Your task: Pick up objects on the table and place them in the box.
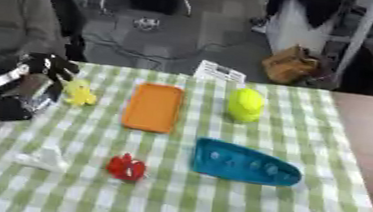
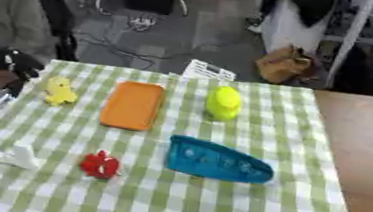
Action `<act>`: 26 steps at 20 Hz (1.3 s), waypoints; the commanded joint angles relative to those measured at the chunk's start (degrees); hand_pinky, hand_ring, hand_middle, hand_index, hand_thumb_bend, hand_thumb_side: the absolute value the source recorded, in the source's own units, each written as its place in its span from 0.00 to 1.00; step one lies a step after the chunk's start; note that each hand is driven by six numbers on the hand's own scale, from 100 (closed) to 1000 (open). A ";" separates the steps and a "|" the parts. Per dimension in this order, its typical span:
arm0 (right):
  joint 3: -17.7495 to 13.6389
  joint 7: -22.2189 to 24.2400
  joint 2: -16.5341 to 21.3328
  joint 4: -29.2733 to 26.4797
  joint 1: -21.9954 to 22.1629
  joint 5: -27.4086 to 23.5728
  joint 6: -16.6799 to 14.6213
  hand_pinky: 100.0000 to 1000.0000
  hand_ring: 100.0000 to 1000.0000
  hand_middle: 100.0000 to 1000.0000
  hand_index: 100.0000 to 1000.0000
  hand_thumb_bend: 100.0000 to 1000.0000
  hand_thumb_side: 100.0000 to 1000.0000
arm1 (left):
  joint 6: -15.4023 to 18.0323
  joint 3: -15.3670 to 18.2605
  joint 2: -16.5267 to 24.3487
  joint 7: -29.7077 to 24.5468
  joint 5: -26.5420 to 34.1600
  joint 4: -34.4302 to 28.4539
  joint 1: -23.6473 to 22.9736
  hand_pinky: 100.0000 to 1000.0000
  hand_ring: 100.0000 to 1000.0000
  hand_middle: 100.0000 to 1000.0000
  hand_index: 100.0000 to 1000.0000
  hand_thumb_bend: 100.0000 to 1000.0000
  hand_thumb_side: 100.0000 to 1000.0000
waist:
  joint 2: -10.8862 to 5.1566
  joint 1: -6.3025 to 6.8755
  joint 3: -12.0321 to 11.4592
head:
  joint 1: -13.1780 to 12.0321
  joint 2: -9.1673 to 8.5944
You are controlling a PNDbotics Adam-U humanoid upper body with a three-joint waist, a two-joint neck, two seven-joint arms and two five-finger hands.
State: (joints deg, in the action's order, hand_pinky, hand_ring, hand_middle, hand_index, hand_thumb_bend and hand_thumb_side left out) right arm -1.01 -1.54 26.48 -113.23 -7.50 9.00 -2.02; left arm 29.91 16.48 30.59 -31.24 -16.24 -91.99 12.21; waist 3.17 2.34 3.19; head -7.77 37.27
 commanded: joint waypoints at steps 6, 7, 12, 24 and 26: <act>-0.67 -0.35 1.62 -1.27 -0.16 0.45 -0.02 0.43 0.55 0.70 0.66 0.00 0.68 | -3.01 2.75 5.92 11.82 -10.45 -1.47 -5.00 0.68 0.73 0.76 0.90 0.00 0.44 | -0.48 -0.40 -0.07 | 0.51 -0.97; -0.68 -0.36 1.62 -1.25 -0.13 0.47 -0.01 0.43 0.55 0.70 0.66 0.00 0.68 | -2.53 2.80 6.13 11.25 -11.97 -1.51 -5.25 0.68 0.73 0.76 0.90 0.00 0.44 | -0.50 -0.39 -0.09 | 0.53 -1.00; -0.66 -0.35 1.66 -1.25 -0.10 0.51 -0.02 0.43 0.55 0.70 0.66 0.00 0.68 | 4.15 2.27 7.98 1.78 -17.05 -0.48 -5.56 0.74 0.80 0.80 0.90 0.15 0.50 | -0.58 -0.25 0.02 | 0.64 -1.10; -0.54 -0.23 1.66 -1.26 -0.21 0.50 -0.01 0.44 0.55 0.70 0.66 0.00 0.68 | 13.06 -1.57 10.98 -9.06 -30.31 7.10 -3.81 0.74 0.80 0.78 0.86 0.47 0.89 | -0.62 -0.05 0.79 | 0.69 -1.18; -0.54 -0.25 1.67 -1.28 -0.21 0.50 0.02 0.44 0.55 0.70 0.66 0.00 0.68 | 12.78 -2.03 10.56 -7.55 -32.17 8.67 -3.70 0.73 0.80 0.78 0.85 0.47 0.90 | -0.60 -0.08 0.88 | 0.72 -1.27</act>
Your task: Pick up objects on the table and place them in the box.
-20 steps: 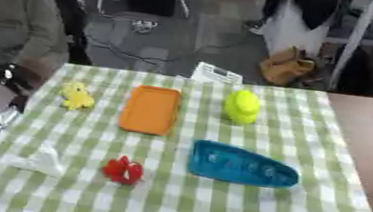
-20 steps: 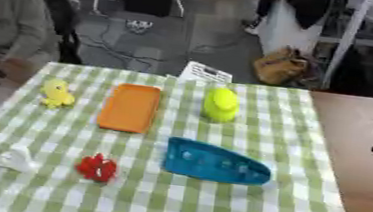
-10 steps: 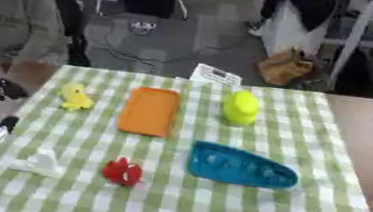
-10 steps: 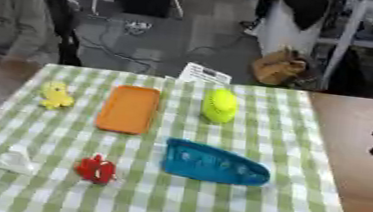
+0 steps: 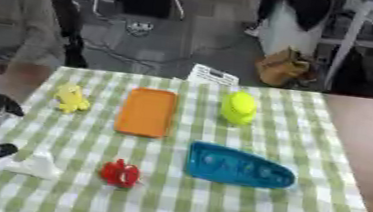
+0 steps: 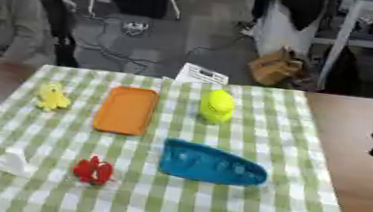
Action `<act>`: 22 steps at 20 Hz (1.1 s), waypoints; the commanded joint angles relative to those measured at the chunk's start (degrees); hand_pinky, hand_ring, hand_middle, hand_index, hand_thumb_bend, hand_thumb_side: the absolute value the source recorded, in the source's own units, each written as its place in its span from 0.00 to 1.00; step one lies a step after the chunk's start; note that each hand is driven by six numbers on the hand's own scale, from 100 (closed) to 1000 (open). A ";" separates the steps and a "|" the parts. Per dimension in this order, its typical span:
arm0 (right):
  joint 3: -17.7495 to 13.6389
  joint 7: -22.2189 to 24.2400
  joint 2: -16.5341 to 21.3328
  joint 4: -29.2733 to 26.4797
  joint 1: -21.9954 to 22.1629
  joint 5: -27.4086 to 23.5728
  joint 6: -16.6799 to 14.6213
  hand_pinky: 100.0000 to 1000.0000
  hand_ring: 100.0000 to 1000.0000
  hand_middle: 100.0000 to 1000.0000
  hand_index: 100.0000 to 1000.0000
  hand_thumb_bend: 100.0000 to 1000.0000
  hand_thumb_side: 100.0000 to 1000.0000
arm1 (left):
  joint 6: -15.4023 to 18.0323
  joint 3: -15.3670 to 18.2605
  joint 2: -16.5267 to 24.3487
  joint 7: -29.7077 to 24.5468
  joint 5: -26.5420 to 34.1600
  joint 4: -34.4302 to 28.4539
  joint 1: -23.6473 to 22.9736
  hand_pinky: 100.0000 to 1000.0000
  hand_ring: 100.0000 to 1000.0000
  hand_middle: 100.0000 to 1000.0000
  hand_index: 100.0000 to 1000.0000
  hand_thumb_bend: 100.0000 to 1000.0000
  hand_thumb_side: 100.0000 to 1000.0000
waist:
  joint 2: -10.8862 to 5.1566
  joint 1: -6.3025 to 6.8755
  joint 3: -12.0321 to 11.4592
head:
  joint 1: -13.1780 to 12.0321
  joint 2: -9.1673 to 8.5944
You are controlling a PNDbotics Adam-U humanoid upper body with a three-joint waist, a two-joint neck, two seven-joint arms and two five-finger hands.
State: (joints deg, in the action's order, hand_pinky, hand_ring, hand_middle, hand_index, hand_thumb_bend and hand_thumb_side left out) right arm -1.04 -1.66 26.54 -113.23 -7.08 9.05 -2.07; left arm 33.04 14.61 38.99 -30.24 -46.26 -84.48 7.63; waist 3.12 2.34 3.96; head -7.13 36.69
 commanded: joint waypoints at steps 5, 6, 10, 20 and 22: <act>-0.45 -0.08 1.59 -1.33 -0.73 0.42 0.09 0.44 0.55 0.70 0.66 0.00 0.68 | 10.54 -1.65 1.33 -6.56 -5.59 4.22 1.26 0.74 0.81 0.80 0.86 0.58 0.99 | -0.56 -0.16 0.21 | -0.03 -0.76; -0.44 -0.06 1.59 -1.34 -0.73 0.42 0.09 0.44 0.55 0.71 0.66 0.00 0.68 | 10.82 -1.84 1.27 -6.44 -6.11 4.70 1.43 0.74 0.81 0.80 0.86 0.58 0.98 | -0.56 -0.17 0.21 | -0.04 -0.77; -0.42 -0.06 1.54 -1.35 -0.70 0.42 0.09 0.44 0.55 0.71 0.66 0.00 0.68 | 11.78 -2.55 1.01 -5.08 -7.36 5.49 2.22 0.74 0.80 0.78 0.85 0.56 0.91 | -0.56 -0.21 0.22 | -0.06 -0.69; -0.38 -0.12 1.40 -1.36 -0.74 0.38 0.10 0.44 0.55 0.71 0.66 0.00 0.68 | 10.48 -3.77 0.00 1.75 -12.46 5.71 3.08 0.74 0.80 0.78 0.84 0.58 0.74 | -0.54 -0.21 0.44 | -0.05 -0.83; -0.38 -0.13 1.39 -1.36 -0.74 0.37 0.09 0.44 0.55 0.71 0.66 0.00 0.68 | 10.66 -3.98 -0.05 2.44 -13.55 6.16 3.20 0.74 0.80 0.78 0.84 0.58 0.74 | -0.54 -0.20 0.46 | -0.06 -0.84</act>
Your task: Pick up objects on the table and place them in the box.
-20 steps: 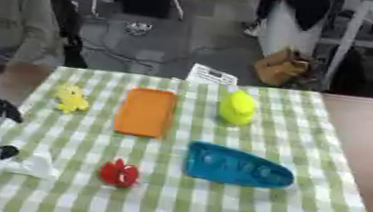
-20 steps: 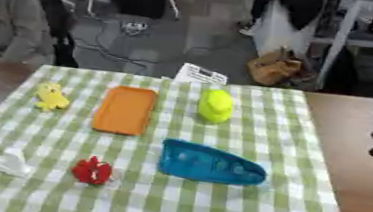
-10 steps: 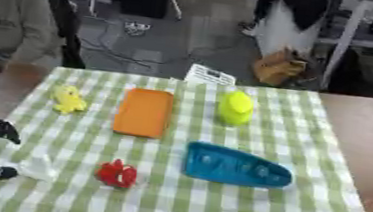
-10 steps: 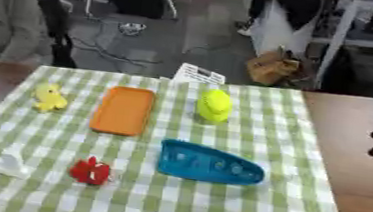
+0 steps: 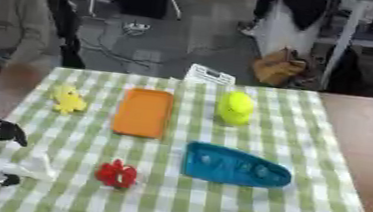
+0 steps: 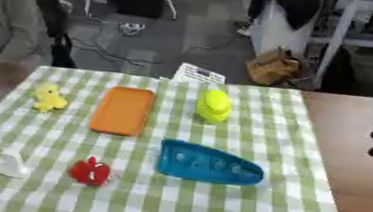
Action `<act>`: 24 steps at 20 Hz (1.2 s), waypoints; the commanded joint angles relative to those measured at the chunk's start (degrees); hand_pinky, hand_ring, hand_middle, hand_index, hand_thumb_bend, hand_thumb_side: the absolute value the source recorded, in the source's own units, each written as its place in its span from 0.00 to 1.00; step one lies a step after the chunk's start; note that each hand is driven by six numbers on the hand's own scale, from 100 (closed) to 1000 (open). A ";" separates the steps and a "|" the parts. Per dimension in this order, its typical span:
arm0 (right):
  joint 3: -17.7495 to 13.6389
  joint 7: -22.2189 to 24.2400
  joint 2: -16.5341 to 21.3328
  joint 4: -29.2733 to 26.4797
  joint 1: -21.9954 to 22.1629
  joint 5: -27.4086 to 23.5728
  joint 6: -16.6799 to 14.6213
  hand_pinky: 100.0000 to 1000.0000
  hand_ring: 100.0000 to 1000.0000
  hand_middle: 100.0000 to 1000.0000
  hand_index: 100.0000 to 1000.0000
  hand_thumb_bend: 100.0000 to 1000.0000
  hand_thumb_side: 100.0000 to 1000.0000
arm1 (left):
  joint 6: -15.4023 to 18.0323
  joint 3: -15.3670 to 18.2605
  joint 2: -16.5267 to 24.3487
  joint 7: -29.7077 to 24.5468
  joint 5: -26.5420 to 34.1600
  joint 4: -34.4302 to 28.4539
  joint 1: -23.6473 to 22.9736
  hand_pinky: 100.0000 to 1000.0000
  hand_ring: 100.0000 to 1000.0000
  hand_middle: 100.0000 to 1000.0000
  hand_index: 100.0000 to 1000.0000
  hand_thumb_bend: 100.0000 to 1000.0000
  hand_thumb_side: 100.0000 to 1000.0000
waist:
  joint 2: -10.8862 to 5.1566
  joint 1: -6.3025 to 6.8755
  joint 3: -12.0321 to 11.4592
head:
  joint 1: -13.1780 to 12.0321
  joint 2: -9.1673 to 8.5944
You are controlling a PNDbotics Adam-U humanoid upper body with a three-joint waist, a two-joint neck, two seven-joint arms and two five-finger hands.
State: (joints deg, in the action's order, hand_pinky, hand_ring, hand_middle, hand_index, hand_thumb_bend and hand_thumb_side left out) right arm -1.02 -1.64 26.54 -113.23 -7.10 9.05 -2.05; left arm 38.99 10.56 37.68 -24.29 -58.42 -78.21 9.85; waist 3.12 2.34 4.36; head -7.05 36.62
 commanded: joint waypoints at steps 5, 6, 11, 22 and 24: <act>-0.36 -0.14 1.28 -1.36 -0.72 0.37 0.06 0.44 0.55 0.70 0.66 0.00 0.68 | 4.80 -0.21 0.69 -3.14 -2.97 4.05 1.72 0.73 0.79 0.77 0.84 0.51 0.53 | -0.49 -0.20 0.13 | 0.07 -1.01; -0.36 -0.15 1.28 -1.36 -0.73 0.37 0.06 0.44 0.55 0.71 0.66 0.00 0.68 | 4.83 -0.21 0.53 -3.02 -3.05 4.85 1.97 0.73 0.79 0.77 0.84 0.50 0.53 | -0.48 -0.22 0.13 | 0.11 -1.02; -0.34 -0.17 1.23 -1.36 -0.76 0.37 0.05 0.44 0.55 0.71 0.66 0.00 0.68 | 5.31 -0.40 -0.19 -2.20 -3.12 7.17 2.85 0.72 0.78 0.76 0.84 0.43 0.56 | -0.45 -0.29 0.13 | 0.16 -1.13; -0.31 -0.15 1.21 -1.36 -0.79 0.37 0.02 0.44 0.55 0.71 0.66 0.00 0.68 | 3.71 0.18 -1.14 4.11 -2.60 7.43 3.76 0.72 0.78 0.77 0.84 0.41 0.46 | -0.48 -0.36 0.11 | 0.43 -1.29; -0.31 -0.16 1.20 -1.36 -0.79 0.35 0.01 0.44 0.55 0.71 0.66 0.00 0.68 | 3.34 0.12 -1.37 4.87 -3.22 7.56 3.91 0.72 0.78 0.77 0.84 0.41 0.45 | -0.48 -0.38 0.13 | 0.44 -1.32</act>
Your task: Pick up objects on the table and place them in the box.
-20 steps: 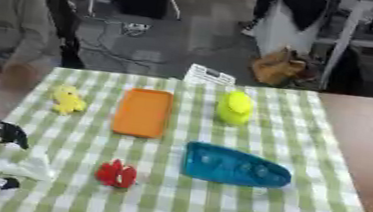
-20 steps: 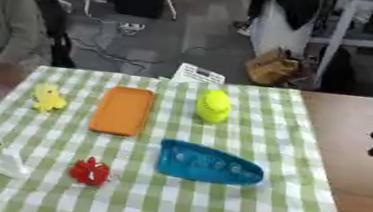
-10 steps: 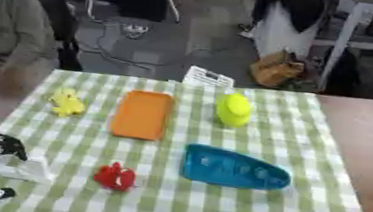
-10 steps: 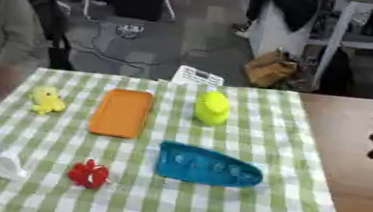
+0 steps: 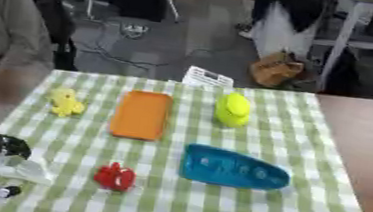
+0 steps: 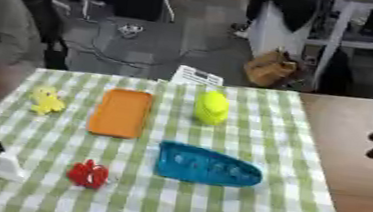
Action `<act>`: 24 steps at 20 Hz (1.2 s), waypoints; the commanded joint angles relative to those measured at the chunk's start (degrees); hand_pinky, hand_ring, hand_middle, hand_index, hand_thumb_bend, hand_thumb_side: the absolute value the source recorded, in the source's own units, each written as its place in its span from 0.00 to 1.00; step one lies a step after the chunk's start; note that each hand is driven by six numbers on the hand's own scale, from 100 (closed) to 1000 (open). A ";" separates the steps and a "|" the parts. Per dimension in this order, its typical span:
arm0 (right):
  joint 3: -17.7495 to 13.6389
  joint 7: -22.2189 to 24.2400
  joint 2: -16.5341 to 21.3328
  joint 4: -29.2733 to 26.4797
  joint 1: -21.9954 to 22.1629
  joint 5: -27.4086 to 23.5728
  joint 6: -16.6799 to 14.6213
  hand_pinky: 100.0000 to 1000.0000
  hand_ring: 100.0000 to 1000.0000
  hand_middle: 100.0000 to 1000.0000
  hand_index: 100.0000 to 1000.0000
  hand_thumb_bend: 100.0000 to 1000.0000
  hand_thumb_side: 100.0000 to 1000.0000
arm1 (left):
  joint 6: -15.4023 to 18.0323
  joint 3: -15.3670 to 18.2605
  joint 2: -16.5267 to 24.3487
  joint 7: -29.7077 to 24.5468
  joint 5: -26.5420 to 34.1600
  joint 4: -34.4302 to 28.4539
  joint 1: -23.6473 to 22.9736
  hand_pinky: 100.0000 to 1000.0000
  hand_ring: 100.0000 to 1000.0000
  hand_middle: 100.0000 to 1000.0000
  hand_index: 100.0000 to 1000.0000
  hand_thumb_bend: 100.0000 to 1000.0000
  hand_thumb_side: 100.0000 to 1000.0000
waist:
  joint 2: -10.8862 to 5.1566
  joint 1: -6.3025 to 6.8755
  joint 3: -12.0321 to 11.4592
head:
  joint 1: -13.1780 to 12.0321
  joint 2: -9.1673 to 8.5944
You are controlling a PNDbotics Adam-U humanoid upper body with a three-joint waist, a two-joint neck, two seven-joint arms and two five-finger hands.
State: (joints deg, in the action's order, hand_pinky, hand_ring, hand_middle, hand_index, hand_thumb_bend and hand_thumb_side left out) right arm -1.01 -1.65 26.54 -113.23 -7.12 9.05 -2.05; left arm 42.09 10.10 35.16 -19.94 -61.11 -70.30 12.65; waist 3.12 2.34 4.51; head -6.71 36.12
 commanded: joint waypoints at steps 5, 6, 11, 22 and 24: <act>-0.29 -0.14 1.11 -1.36 -0.79 0.29 -0.02 0.44 0.55 0.71 0.66 0.00 0.68 | -0.18 0.35 0.46 1.96 -1.93 0.49 1.55 0.72 0.77 0.76 0.84 0.35 0.46 | -0.42 -0.42 0.06 | 0.10 -0.87; -0.29 -0.13 1.06 -1.36 -0.79 0.28 -0.02 0.44 0.55 0.71 0.66 0.00 0.68 | -0.22 0.34 0.01 2.12 -1.92 1.05 1.66 0.72 0.77 0.76 0.84 0.35 0.46 | -0.37 -0.44 0.12 | 0.12 -0.86; -0.28 -0.14 1.05 -1.36 -0.77 0.24 -0.02 0.44 0.55 0.70 0.66 0.00 0.68 | -0.07 0.40 -0.93 2.62 -1.27 3.41 2.34 0.71 0.76 0.75 0.84 0.30 0.47 | -0.31 -0.51 0.20 | 0.18 -0.80; -0.22 -0.03 0.89 -1.36 -0.77 0.13 -0.06 0.44 0.55 0.71 0.66 0.00 0.68 | 0.06 0.14 -2.23 1.79 -1.06 6.09 3.19 0.57 0.56 0.61 0.77 0.22 0.19 | -0.22 -0.58 0.21 | 0.12 -1.00; -0.21 0.00 0.88 -1.36 -0.78 0.12 -0.07 0.44 0.55 0.71 0.66 0.00 0.68 | -0.26 0.05 -2.33 1.53 -0.87 6.46 3.23 0.57 0.56 0.61 0.77 0.22 0.19 | -0.23 -0.57 0.21 | 0.11 -1.04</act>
State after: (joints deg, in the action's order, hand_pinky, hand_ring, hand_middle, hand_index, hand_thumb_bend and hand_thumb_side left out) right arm -0.99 -1.64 26.51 -113.23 -7.13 9.05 -2.07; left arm 42.03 10.04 31.65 -18.21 -62.25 -63.50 15.04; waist 3.17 2.34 4.71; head -6.54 35.67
